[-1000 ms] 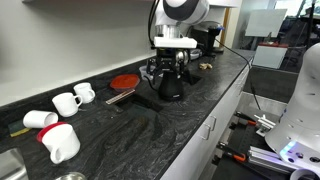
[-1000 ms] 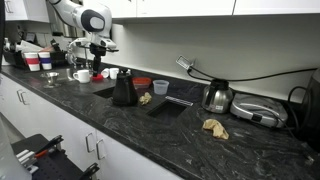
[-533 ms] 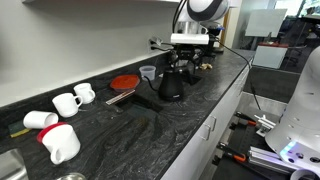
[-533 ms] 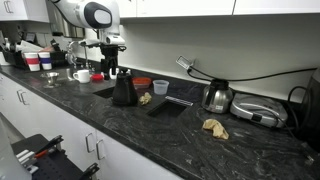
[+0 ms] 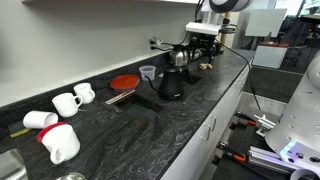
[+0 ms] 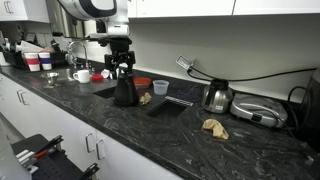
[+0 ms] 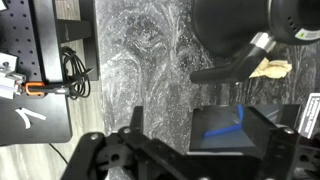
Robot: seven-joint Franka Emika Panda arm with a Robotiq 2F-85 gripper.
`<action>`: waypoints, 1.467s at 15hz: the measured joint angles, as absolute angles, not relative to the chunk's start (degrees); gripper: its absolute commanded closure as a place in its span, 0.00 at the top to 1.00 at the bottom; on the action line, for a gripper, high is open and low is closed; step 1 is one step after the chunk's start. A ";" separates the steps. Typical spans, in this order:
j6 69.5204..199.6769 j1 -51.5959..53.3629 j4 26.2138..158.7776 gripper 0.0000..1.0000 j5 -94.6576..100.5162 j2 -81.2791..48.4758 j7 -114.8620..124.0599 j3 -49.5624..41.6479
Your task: Put the three brown papers on the left side of the counter in the left trash chute
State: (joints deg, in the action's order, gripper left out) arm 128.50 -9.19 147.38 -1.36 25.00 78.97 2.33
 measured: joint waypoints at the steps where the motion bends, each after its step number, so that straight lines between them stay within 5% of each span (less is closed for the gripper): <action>1: 128.48 -9.35 147.53 1.00 -1.22 25.30 79.50 2.38; 13: 130.32 -9.27 147.02 1.00 -1.26 24.24 79.67 2.26; 22: 140.01 -13.74 138.63 1.00 0.61 9.99 80.27 -2.96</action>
State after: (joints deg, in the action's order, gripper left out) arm 140.01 -13.74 138.63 0.61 9.99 80.27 -2.96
